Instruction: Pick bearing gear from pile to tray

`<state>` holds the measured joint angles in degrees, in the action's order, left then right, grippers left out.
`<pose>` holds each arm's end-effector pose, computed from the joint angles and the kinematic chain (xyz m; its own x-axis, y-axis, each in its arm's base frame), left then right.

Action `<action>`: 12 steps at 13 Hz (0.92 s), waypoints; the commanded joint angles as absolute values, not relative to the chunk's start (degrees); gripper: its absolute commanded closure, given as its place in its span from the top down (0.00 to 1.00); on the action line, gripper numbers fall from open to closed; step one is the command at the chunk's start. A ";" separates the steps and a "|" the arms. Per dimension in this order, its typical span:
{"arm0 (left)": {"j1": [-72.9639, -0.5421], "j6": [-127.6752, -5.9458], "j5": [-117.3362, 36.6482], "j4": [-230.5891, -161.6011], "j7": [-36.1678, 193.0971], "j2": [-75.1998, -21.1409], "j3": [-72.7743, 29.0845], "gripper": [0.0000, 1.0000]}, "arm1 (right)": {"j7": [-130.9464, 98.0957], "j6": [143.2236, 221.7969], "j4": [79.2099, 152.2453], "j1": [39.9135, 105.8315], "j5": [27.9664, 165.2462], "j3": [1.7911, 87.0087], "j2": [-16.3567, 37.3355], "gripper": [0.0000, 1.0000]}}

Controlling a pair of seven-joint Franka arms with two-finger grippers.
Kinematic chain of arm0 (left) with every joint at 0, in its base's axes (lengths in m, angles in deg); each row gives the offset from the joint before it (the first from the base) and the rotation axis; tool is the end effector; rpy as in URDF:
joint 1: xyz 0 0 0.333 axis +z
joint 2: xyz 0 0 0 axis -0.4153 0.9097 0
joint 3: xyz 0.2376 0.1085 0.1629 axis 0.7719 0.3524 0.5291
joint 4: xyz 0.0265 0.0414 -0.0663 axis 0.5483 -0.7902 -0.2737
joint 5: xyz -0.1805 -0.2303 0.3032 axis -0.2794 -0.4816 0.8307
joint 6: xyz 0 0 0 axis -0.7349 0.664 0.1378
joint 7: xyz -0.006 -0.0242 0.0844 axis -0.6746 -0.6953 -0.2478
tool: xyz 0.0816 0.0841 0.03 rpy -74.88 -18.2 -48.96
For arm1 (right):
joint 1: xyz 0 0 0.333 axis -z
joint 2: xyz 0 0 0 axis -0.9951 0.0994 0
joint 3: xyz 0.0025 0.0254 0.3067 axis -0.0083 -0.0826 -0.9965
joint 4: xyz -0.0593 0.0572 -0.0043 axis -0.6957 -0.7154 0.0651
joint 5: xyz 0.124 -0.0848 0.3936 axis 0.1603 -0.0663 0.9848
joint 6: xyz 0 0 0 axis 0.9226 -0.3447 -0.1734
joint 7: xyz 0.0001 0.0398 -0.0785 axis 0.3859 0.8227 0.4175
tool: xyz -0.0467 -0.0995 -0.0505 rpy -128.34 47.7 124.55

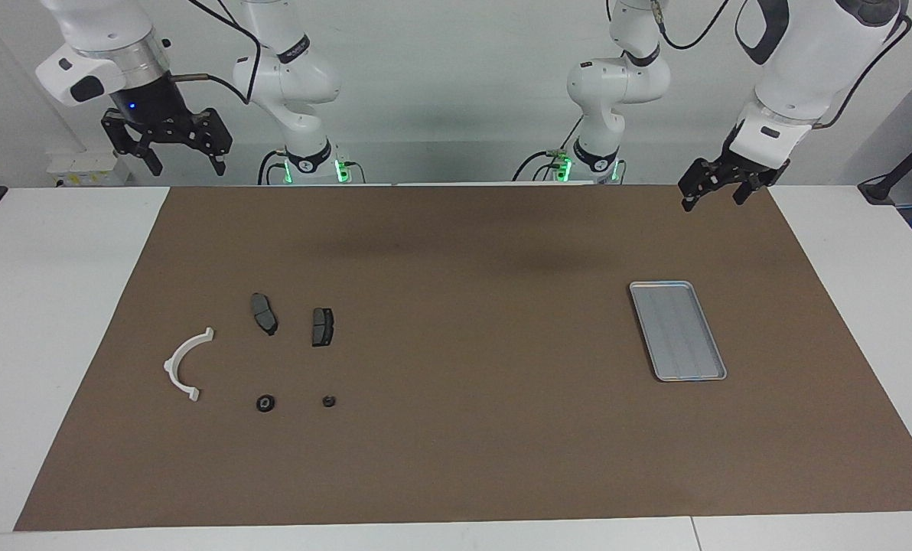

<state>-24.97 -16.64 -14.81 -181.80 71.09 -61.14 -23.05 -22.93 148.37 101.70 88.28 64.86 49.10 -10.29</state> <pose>0.5596 -0.0459 0.5877 0.9962 0.0601 -0.0625 0.0591 -0.9981 -0.0184 0.5406 -0.0152 0.6507 0.9999 -0.0009 -0.0153 -0.0005 -0.9997 0.0238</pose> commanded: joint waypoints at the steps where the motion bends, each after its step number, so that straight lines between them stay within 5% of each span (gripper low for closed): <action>1: -24.98 -17.02 -15.47 -183.40 71.02 -62.63 -22.86 1.00 | -22.05 148.06 102.41 89.31 65.14 48.61 -11.27 1.00; 12: -25.06 -17.02 -15.47 -183.40 70.93 -62.63 -22.86 1.00 | -22.40 147.62 102.41 89.40 66.19 48.97 -11.53 1.00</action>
<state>-24.97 -16.64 -14.81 -181.80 71.09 -61.14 -23.05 -22.93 148.37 101.70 88.42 64.86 49.26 -10.34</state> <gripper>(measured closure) 0.000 0.000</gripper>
